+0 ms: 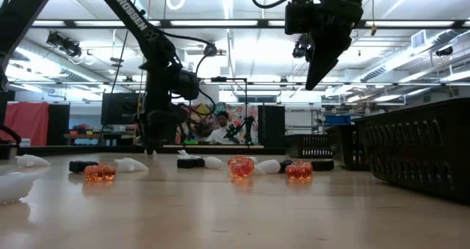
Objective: Sort Halloween decoration
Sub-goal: Put the white ghost toy into the top black bin
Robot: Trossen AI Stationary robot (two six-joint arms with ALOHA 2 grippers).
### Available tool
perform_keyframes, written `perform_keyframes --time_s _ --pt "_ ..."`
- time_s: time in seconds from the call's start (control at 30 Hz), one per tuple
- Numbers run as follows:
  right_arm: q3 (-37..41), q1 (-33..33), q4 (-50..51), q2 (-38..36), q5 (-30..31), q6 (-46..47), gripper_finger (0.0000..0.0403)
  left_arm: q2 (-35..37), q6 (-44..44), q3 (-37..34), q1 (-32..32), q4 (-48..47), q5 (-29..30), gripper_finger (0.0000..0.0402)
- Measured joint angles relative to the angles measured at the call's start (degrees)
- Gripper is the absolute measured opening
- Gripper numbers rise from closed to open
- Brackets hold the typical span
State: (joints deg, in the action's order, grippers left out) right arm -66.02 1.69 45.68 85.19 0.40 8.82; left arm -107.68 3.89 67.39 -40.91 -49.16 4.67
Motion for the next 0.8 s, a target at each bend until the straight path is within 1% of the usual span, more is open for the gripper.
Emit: perform_keyframes --time_s 0.13,0.23,0.5,0.63,0.8 --pt "0.0 0.0 0.01 0.0 0.0 -0.02 0.0164 -0.33 0.29 1.91 0.52 0.09 -0.66 0.0062" --pt "0.0 0.0 0.14 0.0 0.0 -0.02 0.0164 -0.37 0.06 2.81 1.02 -0.05 -2.43 0.0059" --pt "0.02 0.82 4.58 -0.98 -0.22 0.46 0.0165 -0.19 -0.3 3.87 3.7 -0.12 -5.87 0.0046" --pt "0.02 1.15 5.29 -2.3 -0.13 0.58 0.0165 -0.15 -0.3 3.87 5.45 0.14 -6.25 0.0045" --pt "0.02 1.89 5.85 -4.45 1.01 1.27 0.0165 -0.1 -1.88 3.89 8.08 2.79 -11.21 0.0044"
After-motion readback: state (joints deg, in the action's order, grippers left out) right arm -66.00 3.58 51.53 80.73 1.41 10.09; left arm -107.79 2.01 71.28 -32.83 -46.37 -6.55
